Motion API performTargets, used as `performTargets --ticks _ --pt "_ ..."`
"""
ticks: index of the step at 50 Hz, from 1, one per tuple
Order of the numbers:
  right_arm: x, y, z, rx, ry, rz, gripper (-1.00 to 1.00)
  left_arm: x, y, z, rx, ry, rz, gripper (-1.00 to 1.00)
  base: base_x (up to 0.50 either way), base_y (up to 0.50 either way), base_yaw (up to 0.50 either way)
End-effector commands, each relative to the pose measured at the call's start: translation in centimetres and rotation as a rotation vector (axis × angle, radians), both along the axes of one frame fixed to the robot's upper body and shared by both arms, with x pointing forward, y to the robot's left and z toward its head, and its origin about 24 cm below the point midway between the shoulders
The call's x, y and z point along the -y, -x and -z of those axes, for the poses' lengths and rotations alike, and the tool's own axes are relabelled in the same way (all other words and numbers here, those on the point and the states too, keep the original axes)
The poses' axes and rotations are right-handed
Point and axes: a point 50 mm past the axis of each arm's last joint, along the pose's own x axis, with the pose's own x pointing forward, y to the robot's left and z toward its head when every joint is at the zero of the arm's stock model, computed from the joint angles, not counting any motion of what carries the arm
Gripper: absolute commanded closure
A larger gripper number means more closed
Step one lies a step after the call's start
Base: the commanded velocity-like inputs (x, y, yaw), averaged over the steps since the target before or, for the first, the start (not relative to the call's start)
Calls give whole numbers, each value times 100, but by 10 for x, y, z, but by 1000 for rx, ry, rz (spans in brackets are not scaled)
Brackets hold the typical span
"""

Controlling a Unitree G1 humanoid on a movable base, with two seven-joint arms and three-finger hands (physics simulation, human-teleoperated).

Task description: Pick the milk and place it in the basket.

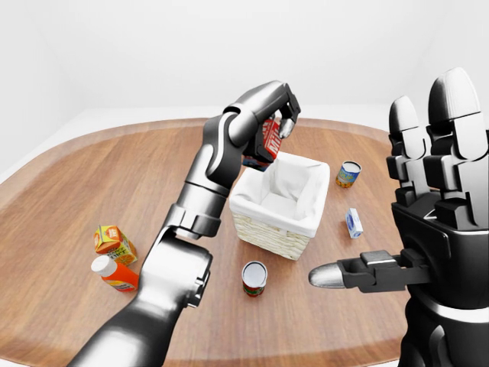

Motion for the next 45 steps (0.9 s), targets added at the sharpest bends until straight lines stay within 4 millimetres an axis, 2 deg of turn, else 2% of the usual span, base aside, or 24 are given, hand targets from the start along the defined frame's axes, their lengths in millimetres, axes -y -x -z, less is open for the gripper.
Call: performTargets --ticks 1,12,34,45 --pt "0 0 0 0 0 -3 -100 13 -3 -1 24 54 37 100 0 0 0" --pt "1 0 -2 10 0 -4 -100 24 -5 1 7 107 103 100 0 0 0" --pt "1 0 -1 10 -7 -11 -100 23 -24 23 -115 156 2 100 0 0 0" --pt "0 0 1 -6 -4 -10 -100 20 -28 27 -152 169 -41 100 0 0 0"
